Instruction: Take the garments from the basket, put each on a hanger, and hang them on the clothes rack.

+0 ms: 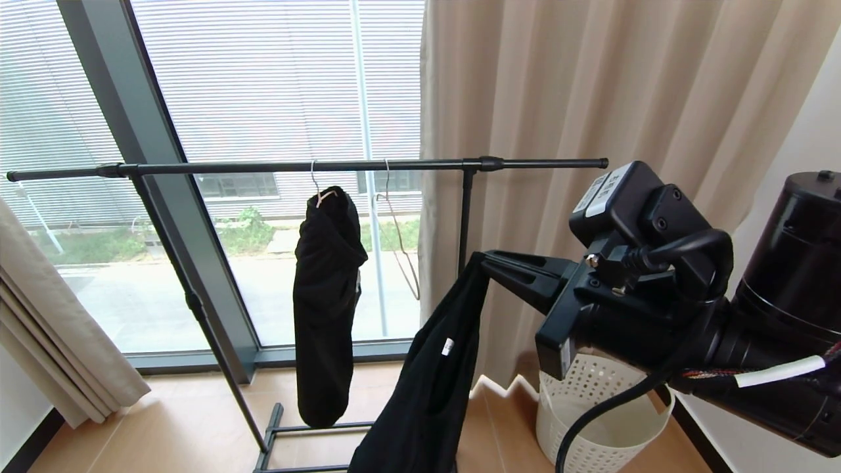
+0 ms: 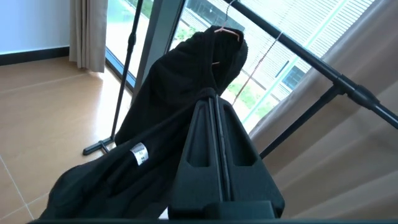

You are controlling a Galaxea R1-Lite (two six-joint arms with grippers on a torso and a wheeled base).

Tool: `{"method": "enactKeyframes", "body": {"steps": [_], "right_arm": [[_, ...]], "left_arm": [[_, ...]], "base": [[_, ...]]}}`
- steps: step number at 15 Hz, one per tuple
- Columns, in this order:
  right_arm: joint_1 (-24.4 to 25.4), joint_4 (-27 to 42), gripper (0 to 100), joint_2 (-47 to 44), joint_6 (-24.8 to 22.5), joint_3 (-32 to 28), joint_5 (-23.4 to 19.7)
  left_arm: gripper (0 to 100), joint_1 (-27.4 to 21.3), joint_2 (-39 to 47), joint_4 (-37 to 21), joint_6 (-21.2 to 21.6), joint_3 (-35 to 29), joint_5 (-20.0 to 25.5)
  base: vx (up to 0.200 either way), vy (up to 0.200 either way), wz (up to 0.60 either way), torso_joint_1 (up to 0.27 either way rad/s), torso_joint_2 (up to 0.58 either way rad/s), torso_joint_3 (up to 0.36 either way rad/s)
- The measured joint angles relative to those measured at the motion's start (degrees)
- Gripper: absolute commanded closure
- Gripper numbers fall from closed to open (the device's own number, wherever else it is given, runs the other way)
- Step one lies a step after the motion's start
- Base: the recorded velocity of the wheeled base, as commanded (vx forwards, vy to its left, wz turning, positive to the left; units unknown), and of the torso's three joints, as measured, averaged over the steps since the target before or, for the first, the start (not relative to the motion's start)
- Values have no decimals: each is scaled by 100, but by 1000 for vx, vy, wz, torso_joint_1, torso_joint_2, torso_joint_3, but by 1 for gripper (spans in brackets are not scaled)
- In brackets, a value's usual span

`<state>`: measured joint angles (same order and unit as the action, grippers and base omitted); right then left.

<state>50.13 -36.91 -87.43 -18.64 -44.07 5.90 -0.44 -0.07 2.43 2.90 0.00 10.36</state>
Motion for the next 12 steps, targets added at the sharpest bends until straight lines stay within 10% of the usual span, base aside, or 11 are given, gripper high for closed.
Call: {"method": "enactKeyframes", "body": {"steps": [5, 12], "right_arm": [[4, 0, 100, -358, -5, -26, 200], [-88, 892, 100, -1028, 22, -1356, 986]], "left_arm": [[0, -52, 425, -71, 229, 0, 386], [0, -586, 4233, 928, -506, -575, 725]], "base": [[0, 0, 0, 0, 0, 0], [0, 0, 0, 0, 0, 0]]}}
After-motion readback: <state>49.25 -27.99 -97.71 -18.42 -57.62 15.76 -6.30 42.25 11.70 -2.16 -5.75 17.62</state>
